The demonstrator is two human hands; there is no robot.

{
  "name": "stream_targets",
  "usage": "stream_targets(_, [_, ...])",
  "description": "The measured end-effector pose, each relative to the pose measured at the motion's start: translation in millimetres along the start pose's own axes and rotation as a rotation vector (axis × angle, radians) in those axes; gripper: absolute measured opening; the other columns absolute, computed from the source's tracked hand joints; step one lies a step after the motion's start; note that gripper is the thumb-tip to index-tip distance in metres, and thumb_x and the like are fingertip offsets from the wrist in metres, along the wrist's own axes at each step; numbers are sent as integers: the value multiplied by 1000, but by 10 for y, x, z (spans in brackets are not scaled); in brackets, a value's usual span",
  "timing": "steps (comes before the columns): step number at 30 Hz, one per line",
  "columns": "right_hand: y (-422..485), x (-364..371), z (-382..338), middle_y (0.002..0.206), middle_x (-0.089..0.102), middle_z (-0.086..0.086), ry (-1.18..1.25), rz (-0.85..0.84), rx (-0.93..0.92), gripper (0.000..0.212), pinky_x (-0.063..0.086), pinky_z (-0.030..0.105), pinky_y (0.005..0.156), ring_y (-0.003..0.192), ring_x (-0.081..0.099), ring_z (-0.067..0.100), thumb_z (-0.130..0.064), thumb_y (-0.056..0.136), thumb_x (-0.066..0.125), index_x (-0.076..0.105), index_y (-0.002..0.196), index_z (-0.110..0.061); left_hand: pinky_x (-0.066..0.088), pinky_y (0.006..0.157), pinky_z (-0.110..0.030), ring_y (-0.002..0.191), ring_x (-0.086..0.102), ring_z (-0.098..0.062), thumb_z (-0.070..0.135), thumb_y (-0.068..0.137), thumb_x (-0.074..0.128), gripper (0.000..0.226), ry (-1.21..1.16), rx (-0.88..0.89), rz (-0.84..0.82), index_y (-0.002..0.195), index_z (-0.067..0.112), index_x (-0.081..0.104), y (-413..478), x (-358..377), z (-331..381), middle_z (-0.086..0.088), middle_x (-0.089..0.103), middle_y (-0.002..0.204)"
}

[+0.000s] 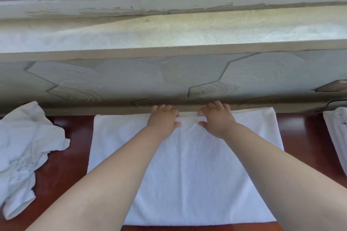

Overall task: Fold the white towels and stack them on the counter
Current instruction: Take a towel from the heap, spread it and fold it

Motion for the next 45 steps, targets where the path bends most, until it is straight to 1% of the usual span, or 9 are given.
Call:
stream_targets(9, [207, -41, -34, 115, 63, -1, -168, -161, -19, 40, 32, 42, 97, 117, 51, 26, -58, 97, 47, 63, 116, -27, 27, 84, -39, 105, 52, -22, 61, 96, 53, 34, 154, -12, -92, 99, 27, 52, 110, -40, -158, 5, 55, 103])
stream_targets(13, [277, -81, 101, 81, 54, -9, 94, -152, -20, 21, 36, 34, 74, 95, 61, 28, -48, 101, 49, 49, 92, -29, 27, 70, -34, 88, 57, -27, 47, 101, 54, 26, -145, 9, -132, 89, 26, 43, 130, -72, -285, 8, 52, 83])
stream_targets(16, [304, -82, 152, 90, 64, -1, 126, -32, 9, 21, 41, 35, 76, 93, 63, 30, -46, 103, 45, 53, 97, -29, 30, 59, -34, 72, 54, -25, 43, 100, 57, 25, -292, -107, -9, 89, 26, 41, 154, -102, -371, 7, 53, 73])
stream_targets(20, [319, 94, 161, 112, 68, 0, -65, -31, 45, 35, 39, 39, 89, 110, 60, 28, -51, 104, 40, 60, 114, -24, 41, 76, -39, 74, 57, -30, 43, 102, 54, 26, -129, -192, 84, 90, 22, 45, 144, -8, -376, 4, 56, 72])
stream_targets(31, [30, -1, 1077, 88, 70, -2, -314, -8, 391, 69, 21, 39, 78, 95, 60, 24, -80, 92, 25, 69, 89, -27, 28, 75, -40, 65, 61, -28, 60, 98, 53, 45, 285, -324, 208, 81, 18, 55, -256, -30, -1076, -5, 64, 67])
stream_targets(36, [-112, -12, 836, 115, 64, 12, -167, 162, 390, 61, 30, 48, 105, 116, 51, 34, -71, 95, 38, 64, 113, -18, 32, 93, -47, 111, 54, -34, 50, 99, 52, 42, 237, -388, 243, 123, 16, 59, -314, -73, -882, -12, 61, 120])
stream_targets(38, [-288, 40, 518, 133, 57, 17, -67, 273, 265, 57, 24, 56, 117, 132, 44, 38, -59, 98, 46, 59, 128, -13, 28, 107, -52, 135, 44, -39, 44, 99, 54, 53, 115, -233, 338, 142, 14, 53, -480, -1, -556, -20, 48, 147])
stream_targets(41, [-658, 400, -26, 161, 37, 16, -61, 220, -132, 67, 18, 57, 122, 151, 29, 38, -58, 99, 41, 48, 150, -16, 8, 124, -49, 157, 11, -30, 52, 100, 36, 74, 120, 165, 167, 163, 20, 16, -871, 435, -83, -14, 11, 171])
stream_targets(45, [-935, 733, 135, 172, 3, 1, -103, 47, -145, 74, 5, 50, 126, 158, 4, 27, -69, 99, 21, 13, 162, -32, -6, 127, -41, 158, -11, -19, 55, 102, 15, 70, 103, -25, 69, 162, 30, -10, -1159, 747, -403, 5, -20, 170])
Point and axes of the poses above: each hand's wrist, its own y-axis towards the middle knuckle, its own x-axis out of the palm, z = x × y, the point moved 4 cm from there along y, towards the middle knuckle
